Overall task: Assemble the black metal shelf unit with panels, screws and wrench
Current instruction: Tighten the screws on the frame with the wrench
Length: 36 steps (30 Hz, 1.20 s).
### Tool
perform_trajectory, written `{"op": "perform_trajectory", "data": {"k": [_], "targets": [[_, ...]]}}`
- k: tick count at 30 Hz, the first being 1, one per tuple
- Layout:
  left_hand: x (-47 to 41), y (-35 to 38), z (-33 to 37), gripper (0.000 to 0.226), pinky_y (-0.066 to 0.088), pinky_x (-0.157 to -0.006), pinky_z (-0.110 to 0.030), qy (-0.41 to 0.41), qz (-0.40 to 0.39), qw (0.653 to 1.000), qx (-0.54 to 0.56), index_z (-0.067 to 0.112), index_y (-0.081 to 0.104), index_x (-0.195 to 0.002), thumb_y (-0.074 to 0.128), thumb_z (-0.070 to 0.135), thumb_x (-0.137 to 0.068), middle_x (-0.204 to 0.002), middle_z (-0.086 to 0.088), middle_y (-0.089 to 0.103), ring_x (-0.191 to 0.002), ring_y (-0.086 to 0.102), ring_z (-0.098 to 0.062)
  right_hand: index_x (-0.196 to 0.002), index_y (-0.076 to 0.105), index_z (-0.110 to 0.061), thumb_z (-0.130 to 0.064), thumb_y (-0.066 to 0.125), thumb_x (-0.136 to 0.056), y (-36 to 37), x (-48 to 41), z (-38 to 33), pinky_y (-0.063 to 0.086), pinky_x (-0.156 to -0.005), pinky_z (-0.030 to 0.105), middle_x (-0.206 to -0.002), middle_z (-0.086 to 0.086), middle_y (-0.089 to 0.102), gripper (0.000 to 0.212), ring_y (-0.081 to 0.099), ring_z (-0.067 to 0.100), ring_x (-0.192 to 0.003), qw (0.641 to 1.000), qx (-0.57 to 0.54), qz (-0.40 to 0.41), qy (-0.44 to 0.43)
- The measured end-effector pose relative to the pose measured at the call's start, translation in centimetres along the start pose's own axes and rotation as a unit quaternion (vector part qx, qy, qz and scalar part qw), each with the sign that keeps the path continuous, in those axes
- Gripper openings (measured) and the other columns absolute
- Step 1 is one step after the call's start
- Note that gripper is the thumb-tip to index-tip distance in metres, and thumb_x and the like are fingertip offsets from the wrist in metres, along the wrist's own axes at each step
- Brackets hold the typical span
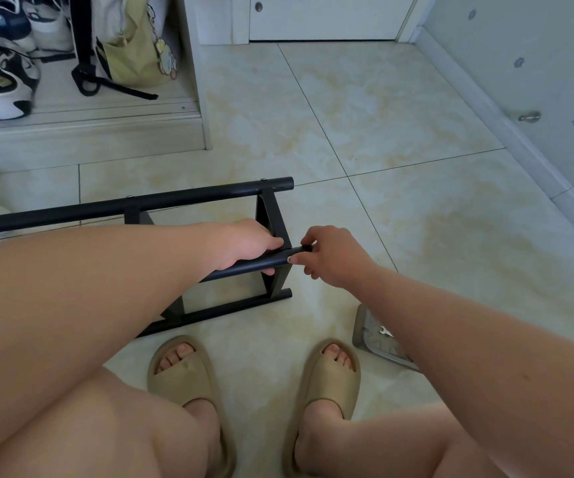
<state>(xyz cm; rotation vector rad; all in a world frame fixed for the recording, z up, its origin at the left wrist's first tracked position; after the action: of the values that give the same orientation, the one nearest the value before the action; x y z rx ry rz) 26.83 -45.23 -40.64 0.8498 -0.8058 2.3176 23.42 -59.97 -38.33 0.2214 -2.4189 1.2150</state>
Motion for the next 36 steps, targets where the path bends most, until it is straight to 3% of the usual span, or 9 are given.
{"op": "perform_trajectory", "data": {"k": [4, 8, 12, 15, 17, 21, 28, 32, 36], "targets": [[0.0, -0.6, 0.1, 0.031, 0.045, -0.064, -0.025, 0.002, 0.022, 1.000, -0.009, 0.010, 0.068, -0.112, 0.049, 0.033, -0.103, -0.070, -0.002, 0.076, -0.060, 0.070, -0.009, -0.106, 0.063, -0.006, -0.034, 0.069, -0.091, 0.0, -0.2, -1.2, 0.058, -0.074, 0.041, -0.089, 0.010, 0.070, 0.032, 0.069, 0.030, -0.081, 0.998, 0.064, 0.014, -0.015], [0.5, -1.3, 0.2, 0.033, 0.042, -0.074, -0.026, 0.008, 0.056, 0.997, -0.050, 0.007, 0.071, -0.111, 0.047, 0.027, -0.102, -0.088, -0.009, 0.077, -0.080, 0.062, -0.016, -0.103, 0.061, -0.007, -0.034, 0.061, -0.093, 0.4, 0.0, -2.4, 0.042, -0.058, 0.032, -0.080, 0.003, 0.054, 0.028, 0.057, 0.029, -0.074, 0.990, 0.131, 0.047, -0.016], [1.3, -1.5, 0.6, 0.028, 0.037, -0.059, -0.024, 0.021, 0.083, 0.990, -0.110, 0.005, 0.069, -0.103, 0.047, 0.023, -0.102, -0.086, -0.008, 0.068, -0.072, 0.054, -0.019, -0.099, 0.054, -0.013, -0.040, 0.055, -0.100, 0.8, 0.4, -1.9, 0.037, -0.057, 0.033, -0.079, 0.001, 0.052, 0.027, 0.055, 0.028, -0.079, 0.988, 0.143, 0.036, -0.032], [1.9, -1.9, 1.3, 0.029, 0.045, -0.072, -0.030, 0.043, 0.126, 0.972, -0.191, 0.005, 0.066, -0.112, 0.046, 0.022, -0.101, -0.103, -0.012, 0.064, -0.086, 0.055, -0.025, -0.131, 0.052, -0.017, -0.042, 0.053, -0.102, 0.8, 1.6, -1.5, 0.051, -0.080, 0.039, -0.108, 0.004, 0.067, 0.039, 0.060, 0.029, -0.101, 0.989, 0.138, -0.004, -0.061], [2.6, -2.0, 2.3, 0.027, 0.049, -0.084, -0.037, 0.054, 0.176, 0.955, -0.231, 0.008, 0.059, -0.116, 0.045, 0.023, -0.099, -0.111, -0.010, 0.064, -0.096, 0.059, -0.028, -0.151, 0.036, -0.022, -0.039, 0.052, -0.103, 0.4, 2.7, -0.9, 0.048, -0.094, 0.038, -0.135, 0.003, 0.060, 0.053, 0.056, 0.027, -0.118, 0.988, 0.135, -0.020, -0.074], [4.3, -0.4, 5.5, 0.013, 0.050, -0.087, -0.043, 0.122, 0.230, 0.932, -0.251, 0.020, 0.052, -0.109, 0.042, 0.023, -0.100, -0.112, -0.002, 0.055, -0.099, 0.056, -0.026, -0.159, 0.023, -0.028, -0.040, 0.051, -0.103, -1.5, 4.9, 1.6, 0.038, -0.111, 0.044, -0.157, -0.001, 0.040, 0.064, 0.038, 0.026, -0.141, 0.986, 0.149, 0.004, -0.074], [3.5, 7.6, 10.0, 0.016, 0.047, -0.085, -0.037, 0.252, 0.127, 0.903, -0.323, 0.022, 0.054, -0.112, 0.043, 0.025, -0.100, -0.117, 0.003, 0.053, -0.100, 0.053, -0.020, -0.160, -0.002, -0.039, -0.054, 0.042, -0.103, -5.1, 7.6, 11.3, 0.006, -0.122, 0.058, -0.170, -0.008, -0.005, 0.074, -0.007, 0.026, -0.156, 0.959, 0.282, -0.010, 0.037], [1.3, 13.0, 10.2, 0.024, 0.047, -0.087, -0.038, 0.276, 0.038, 0.859, -0.429, 0.021, 0.052, -0.122, 0.043, 0.027, -0.100, -0.129, -0.001, 0.049, -0.110, 0.052, -0.024, -0.159, -0.011, -0.042, -0.056, 0.039, -0.103, -6.5, 7.3, 17.2, 0.003, -0.121, 0.062, -0.169, -0.010, -0.012, 0.075, -0.012, 0.027, -0.156, 0.944, 0.306, -0.067, 0.105], [-0.2, 17.5, 9.5, 0.031, 0.045, -0.087, -0.037, 0.298, -0.024, 0.814, -0.499, 0.022, 0.048, -0.131, 0.044, 0.028, -0.100, -0.139, -0.002, 0.044, -0.124, 0.046, -0.027, -0.158, -0.009, -0.044, -0.053, 0.040, -0.105, -6.5, 5.8, 23.2, 0.006, -0.121, 0.060, -0.169, -0.011, -0.010, 0.073, -0.010, 0.027, -0.156, 0.913, 0.372, -0.120, 0.114]]}}
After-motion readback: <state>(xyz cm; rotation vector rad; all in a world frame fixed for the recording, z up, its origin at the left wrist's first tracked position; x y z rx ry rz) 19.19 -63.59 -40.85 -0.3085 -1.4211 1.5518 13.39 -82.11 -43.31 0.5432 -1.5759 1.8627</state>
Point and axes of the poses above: each hand's wrist, its own x-axis away from the middle knuckle, its own y-axis out of the palm, z = x × y, the point moved 7 cm from there along -x, towards the middle knuckle
